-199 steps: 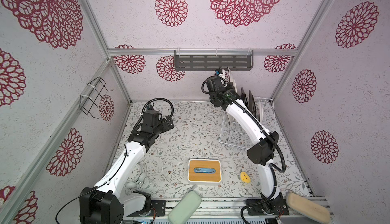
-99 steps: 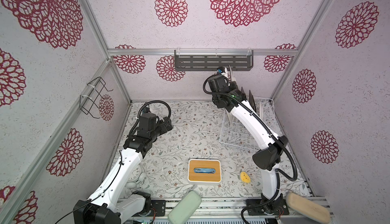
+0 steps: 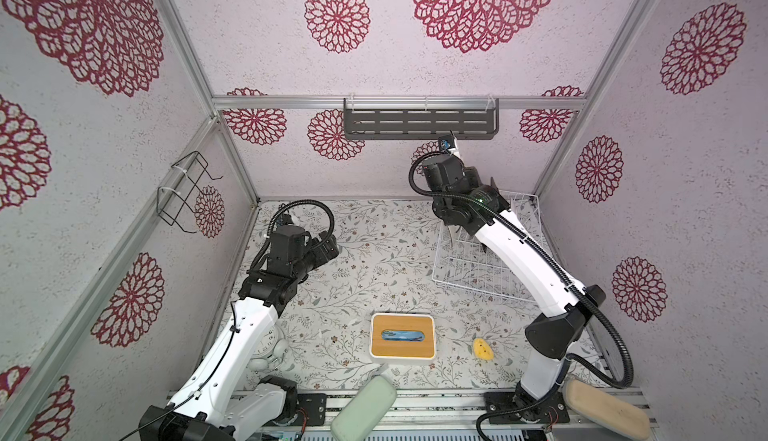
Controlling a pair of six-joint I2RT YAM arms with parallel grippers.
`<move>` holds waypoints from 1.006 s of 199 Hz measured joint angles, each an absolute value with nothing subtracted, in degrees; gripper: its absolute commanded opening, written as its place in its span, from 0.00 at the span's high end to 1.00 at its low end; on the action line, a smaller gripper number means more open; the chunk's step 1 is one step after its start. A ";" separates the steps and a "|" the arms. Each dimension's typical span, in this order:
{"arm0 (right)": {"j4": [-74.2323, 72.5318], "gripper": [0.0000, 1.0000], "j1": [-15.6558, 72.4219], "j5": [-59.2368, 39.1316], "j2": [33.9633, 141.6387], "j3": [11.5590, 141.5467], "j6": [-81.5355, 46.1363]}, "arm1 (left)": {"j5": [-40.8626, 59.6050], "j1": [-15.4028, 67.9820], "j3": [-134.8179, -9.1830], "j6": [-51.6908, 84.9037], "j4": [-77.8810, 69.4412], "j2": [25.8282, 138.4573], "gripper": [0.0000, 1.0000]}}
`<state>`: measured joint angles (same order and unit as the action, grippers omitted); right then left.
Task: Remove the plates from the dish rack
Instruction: 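Lift the cream plate up out of the rack with the right gripper, then carry the cream plate toward the left gripper while the left gripper rises to meet it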
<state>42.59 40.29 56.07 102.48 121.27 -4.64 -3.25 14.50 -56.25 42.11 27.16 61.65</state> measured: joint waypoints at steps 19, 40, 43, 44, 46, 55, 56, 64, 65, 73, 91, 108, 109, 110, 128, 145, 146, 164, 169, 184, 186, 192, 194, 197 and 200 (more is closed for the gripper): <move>42.83 1.00 40.42 54.19 100.42 119.68 -6.70 | -3.36 15.00 -56.25 42.19 27.88 60.99 0.03; 43.33 1.00 40.56 52.16 97.93 117.01 -8.71 | -3.53 15.73 -56.27 42.26 28.64 60.42 0.03; 43.35 1.00 40.56 51.83 97.47 116.44 -9.10 | -3.53 15.84 -56.27 42.28 28.69 60.38 0.03; 43.40 1.00 40.56 51.75 97.36 116.33 -9.19 | -3.55 15.84 -56.25 42.28 28.69 60.36 0.03; 43.44 1.00 40.58 51.55 97.08 115.96 -9.23 | -3.55 15.90 -56.27 42.28 28.73 60.34 0.03; 43.62 1.00 40.58 50.59 95.81 114.39 -10.11 | -3.57 16.08 -56.27 42.37 28.77 60.29 0.03; 43.62 1.00 40.58 50.41 95.61 114.17 -10.24 | -3.55 16.10 -56.27 42.39 28.77 60.29 0.03; 43.77 1.00 40.62 49.52 94.43 112.81 -10.72 | -3.55 16.23 -56.27 42.54 28.82 60.29 0.03; 43.79 1.00 40.62 49.43 94.32 112.71 -10.74 | -3.57 16.23 -56.27 42.59 28.84 60.29 0.03; 43.75 1.00 40.62 48.69 93.08 111.22 -11.40 | -3.57 16.32 -56.27 42.74 28.93 60.29 0.03; 42.30 1.00 40.66 46.68 89.56 106.85 -12.51 | -3.49 16.56 -56.29 43.11 29.12 60.29 0.03; 40.10 1.00 40.66 44.31 85.23 101.67 -13.32 | -3.46 17.26 -56.60 43.24 29.36 60.29 0.03; 39.99 1.00 40.66 44.12 84.93 101.34 -13.45 | -3.46 17.30 -56.62 43.24 29.34 60.29 0.03; 39.94 1.00 40.66 44.01 84.77 101.16 -13.52 | -3.49 17.39 -56.66 43.27 29.36 60.29 0.03; 38.92 1.00 40.66 41.65 81.28 97.93 -14.63 | -3.49 18.46 -57.17 43.46 29.32 60.01 0.03; 37.58 1.00 40.66 39.59 79.00 96.07 -16.10 | -3.46 19.00 -57.21 43.66 29.26 59.37 0.03; 37.50 1.00 40.66 39.53 78.91 95.98 -16.19 | -3.46 19.03 -57.23 43.68 29.26 59.33 0.03; 35.27 1.00 40.66 37.58 76.73 93.45 -18.28 | -2.87 19.09 -57.23 44.31 29.12 59.02 0.03; 34.61 1.00 40.66 36.88 76.16 92.62 -19.07 | -2.35 19.09 -57.23 44.56 28.99 58.98 0.03; 32.25 1.00 40.66 34.26 74.26 89.43 -21.80 | -0.82 19.09 -57.23 45.76 28.16 58.81 0.03; 31.92 1.00 40.66 33.89 73.97 88.90 -22.13 | -0.73 19.09 -57.23 45.91 28.03 58.76 0.03; 30.55 1.00 40.66 32.62 73.17 87.20 -23.38 | 0.05 19.09 -57.23 46.57 27.59 58.72 0.03; 30.15 1.00 40.66 32.23 72.88 86.59 -23.97 | 0.36 19.11 -57.25 46.81 27.40 58.70 0.03; 29.45 1.00 40.66 31.64 72.53 85.78 -24.64 | 0.64 19.09 -57.25 47.05 27.16 58.65 0.03; 28.75 1.00 40.66 31.03 72.20 84.95 -25.17 | 0.95 19.09 -57.25 47.33 26.89 58.63 0.03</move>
<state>28.75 40.66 31.03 72.20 84.95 -25.17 0.95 19.09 -57.25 47.33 26.89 58.63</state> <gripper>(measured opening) 0.093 0.974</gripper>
